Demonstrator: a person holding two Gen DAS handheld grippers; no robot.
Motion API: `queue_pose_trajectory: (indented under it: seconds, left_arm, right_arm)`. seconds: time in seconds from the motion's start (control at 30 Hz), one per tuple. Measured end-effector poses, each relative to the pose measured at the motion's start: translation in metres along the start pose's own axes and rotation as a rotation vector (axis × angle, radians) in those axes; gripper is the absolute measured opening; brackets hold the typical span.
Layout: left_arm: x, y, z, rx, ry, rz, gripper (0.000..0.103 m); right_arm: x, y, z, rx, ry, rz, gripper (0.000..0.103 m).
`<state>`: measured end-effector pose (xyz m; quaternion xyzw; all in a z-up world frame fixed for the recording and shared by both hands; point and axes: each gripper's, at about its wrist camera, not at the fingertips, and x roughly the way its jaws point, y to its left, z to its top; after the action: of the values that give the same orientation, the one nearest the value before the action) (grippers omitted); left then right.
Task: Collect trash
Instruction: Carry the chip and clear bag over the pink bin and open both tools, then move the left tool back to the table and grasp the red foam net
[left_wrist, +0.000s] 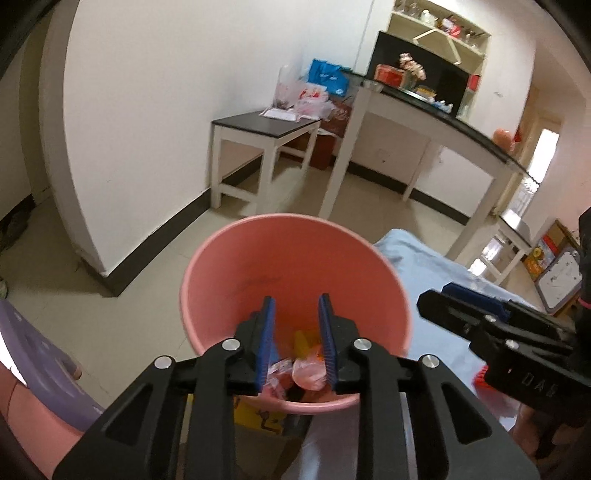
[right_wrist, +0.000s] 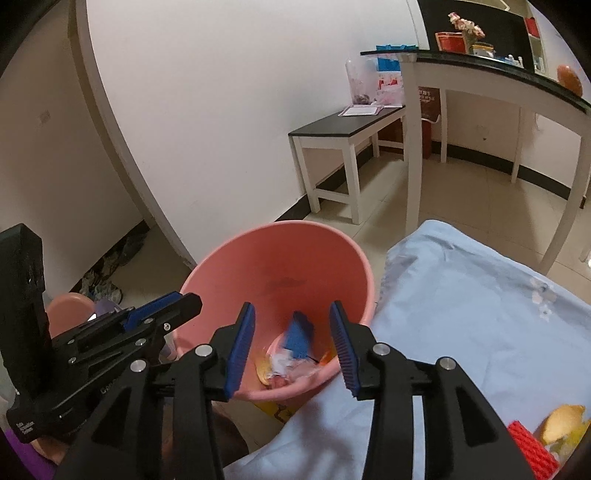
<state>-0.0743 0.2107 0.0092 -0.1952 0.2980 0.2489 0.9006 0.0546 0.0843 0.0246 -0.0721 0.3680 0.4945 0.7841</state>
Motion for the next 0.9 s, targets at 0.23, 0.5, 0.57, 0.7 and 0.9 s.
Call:
queue_pose_trajectory:
  seconds: [0.23,0.5,0.57,0.7,0.9]
  left_arm:
    - [-0.008,-0.043,-0.006,0.087,0.002,-0.14,0.024]
    - [-0.006,-0.11,-0.025,0.179,0.084,-0.31,0.024]
    - [-0.008,-0.125,-0.032,0.212,0.095,-0.346,0.024]
    - [-0.004,-0.15,-0.047,0.236,0.177,-0.423,0.025]
    - [0.008,-0.172,-0.061,0.205,0.318,-0.515,0.025]
  right_arm:
    - [-0.049,-0.022,-0.037,0.014,0.002,-0.115,0.042]
    - [-0.128,-0.078,-0.086,0.144,-0.025,-0.257,0.041]
    - [-0.148,-0.089,-0.097,0.166,-0.042,-0.283,0.042]
    - [-0.186,-0.115,-0.126,0.237,-0.065,-0.311,0.044]
    - [-0.206,-0.143,-0.156,0.314,-0.061,-0.359,0.044]
